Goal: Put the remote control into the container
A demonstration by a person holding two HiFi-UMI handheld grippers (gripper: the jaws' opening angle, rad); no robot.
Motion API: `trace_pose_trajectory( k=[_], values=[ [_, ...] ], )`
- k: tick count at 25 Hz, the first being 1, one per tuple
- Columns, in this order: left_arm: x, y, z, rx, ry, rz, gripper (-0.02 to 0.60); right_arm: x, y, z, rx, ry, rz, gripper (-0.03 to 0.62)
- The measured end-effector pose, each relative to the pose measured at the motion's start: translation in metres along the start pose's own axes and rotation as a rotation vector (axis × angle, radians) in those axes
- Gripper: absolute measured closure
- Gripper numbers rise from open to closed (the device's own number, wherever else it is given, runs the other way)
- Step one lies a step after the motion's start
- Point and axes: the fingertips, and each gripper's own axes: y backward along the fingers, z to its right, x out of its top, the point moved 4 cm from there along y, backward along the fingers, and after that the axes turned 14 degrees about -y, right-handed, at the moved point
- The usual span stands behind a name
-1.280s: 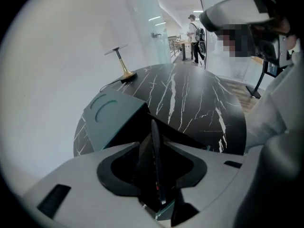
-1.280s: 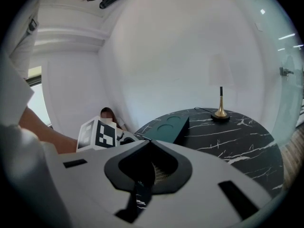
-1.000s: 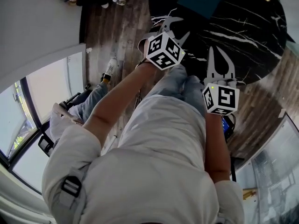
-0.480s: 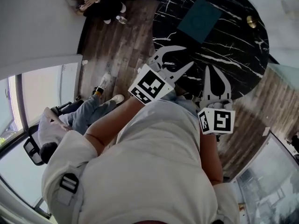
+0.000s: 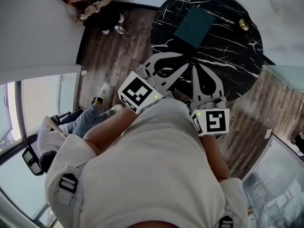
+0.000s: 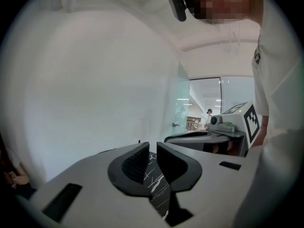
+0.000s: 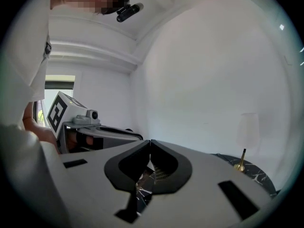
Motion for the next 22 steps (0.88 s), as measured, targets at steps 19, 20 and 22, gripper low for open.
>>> trace_pose_trajectory(
  k=[19, 20, 22],
  values=[
    [0.01, 0.001, 0.006, 0.037, 0.011, 0.051, 0.575, 0.006, 0.001, 0.002, 0.007, 0.017, 0.002, 0.583],
    [0.01, 0.0, 0.006, 0.032, 0.007, 0.05, 0.575, 0.007, 0.001, 0.002, 0.006, 0.016, 0.002, 0.583],
    [0.011, -0.001, 0.007, 0.026, 0.001, 0.046, 0.575, 0.007, 0.002, 0.004, 0.004, 0.015, 0.003, 0.583]
  ],
)
